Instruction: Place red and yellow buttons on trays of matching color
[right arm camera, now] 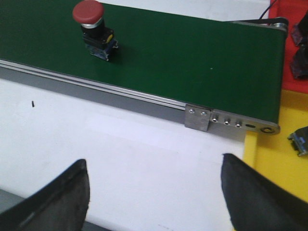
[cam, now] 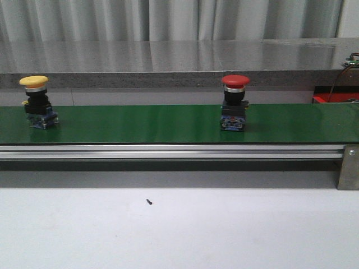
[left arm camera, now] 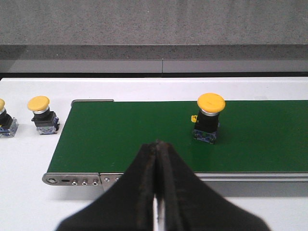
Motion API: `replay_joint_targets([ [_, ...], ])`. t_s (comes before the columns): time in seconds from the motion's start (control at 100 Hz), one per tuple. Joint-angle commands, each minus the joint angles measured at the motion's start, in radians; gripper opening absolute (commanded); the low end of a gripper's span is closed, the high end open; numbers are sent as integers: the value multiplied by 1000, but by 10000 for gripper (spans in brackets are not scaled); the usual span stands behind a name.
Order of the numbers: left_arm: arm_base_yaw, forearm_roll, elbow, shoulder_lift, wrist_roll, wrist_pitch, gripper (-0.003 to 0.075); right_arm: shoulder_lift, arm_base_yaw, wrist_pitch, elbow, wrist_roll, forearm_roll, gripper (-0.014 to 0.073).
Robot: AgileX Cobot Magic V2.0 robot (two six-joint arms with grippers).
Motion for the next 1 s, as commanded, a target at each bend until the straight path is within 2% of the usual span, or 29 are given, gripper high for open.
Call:
replay_joint_targets([
  [0.0,-5,-22,-25,4,0,-68,-19,86,-1,-43,-83,-8,62,579],
  [0.45,-5,-22,-25,4,0,-68,-20,556,13,5,-415,-47,63,579],
  [0.72,-5,-22,-25,4,0,-68,-20,703,111,-31,-507,-60,32,579],
  [0.99,-5,-22,-25,4,0,-68,-19,804,134,-56,-561,-60,29,579],
])
